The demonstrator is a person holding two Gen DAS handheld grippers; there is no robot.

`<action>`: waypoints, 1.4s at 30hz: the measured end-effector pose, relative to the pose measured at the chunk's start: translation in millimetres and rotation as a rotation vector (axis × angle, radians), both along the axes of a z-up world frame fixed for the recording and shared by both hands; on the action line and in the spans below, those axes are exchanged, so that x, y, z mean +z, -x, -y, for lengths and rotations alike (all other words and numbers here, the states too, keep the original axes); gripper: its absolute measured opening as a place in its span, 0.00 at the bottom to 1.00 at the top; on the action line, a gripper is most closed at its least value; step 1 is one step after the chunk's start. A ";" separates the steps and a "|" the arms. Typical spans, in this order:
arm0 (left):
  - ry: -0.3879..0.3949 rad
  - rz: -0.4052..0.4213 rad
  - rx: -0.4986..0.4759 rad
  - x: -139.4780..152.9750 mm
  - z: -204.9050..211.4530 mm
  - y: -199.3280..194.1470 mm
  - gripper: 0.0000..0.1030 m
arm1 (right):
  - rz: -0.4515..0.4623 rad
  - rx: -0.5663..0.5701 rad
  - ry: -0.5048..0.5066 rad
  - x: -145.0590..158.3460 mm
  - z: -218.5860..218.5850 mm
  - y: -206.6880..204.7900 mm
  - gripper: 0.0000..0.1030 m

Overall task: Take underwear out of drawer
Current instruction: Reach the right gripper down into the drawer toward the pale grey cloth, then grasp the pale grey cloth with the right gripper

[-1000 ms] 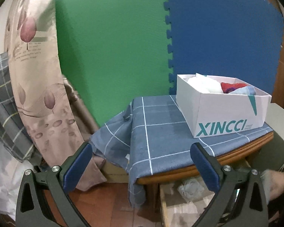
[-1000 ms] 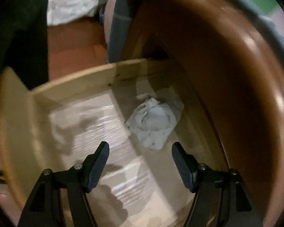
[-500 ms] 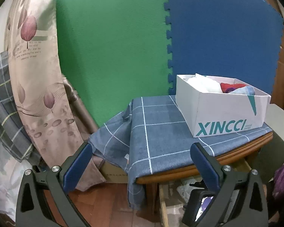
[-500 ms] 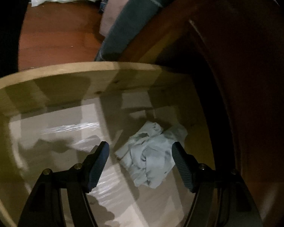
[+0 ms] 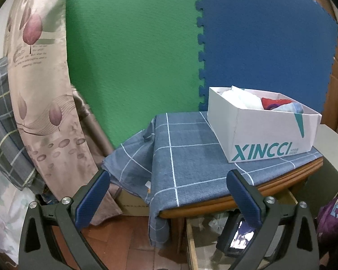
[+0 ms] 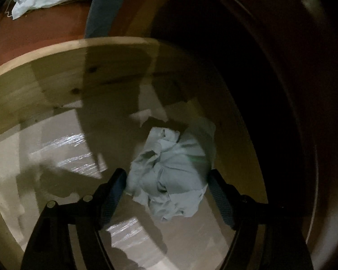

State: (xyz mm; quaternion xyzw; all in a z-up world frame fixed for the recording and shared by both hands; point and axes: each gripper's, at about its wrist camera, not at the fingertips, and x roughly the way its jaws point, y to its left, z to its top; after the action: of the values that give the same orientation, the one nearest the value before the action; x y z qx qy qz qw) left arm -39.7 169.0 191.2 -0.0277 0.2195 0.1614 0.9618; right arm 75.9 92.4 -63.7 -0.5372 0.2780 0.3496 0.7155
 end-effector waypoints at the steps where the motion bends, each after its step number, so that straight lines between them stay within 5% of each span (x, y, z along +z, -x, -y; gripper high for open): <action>1: -0.002 -0.002 0.000 -0.3 0.6 -0.4 1.00 | -0.010 -0.010 -0.004 0.4 0.5 -2.6 0.74; 15: -0.003 -0.011 0.005 -1.4 1.1 -3.1 1.00 | -0.187 -0.122 -0.034 1.9 9.5 -47.8 0.73; 25: -0.028 -0.023 0.003 -1.5 4.6 -6.0 1.00 | -0.273 -0.029 0.065 9.0 18.0 -33.0 0.42; 33: -0.028 -0.032 0.006 -2.0 5.3 -9.4 1.00 | -0.464 -0.037 0.153 8.2 44.2 -40.7 0.36; 42: -0.056 -0.051 0.009 -4.0 10.5 -13.7 1.00 | -0.507 -0.004 0.210 17.9 79.0 -35.9 0.33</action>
State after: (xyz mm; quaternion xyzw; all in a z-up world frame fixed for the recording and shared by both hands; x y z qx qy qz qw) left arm -26.0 158.5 187.2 0.0026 0.2389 0.1725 0.9556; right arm 111.7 13.4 -45.8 -0.5031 0.4839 0.4410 0.5642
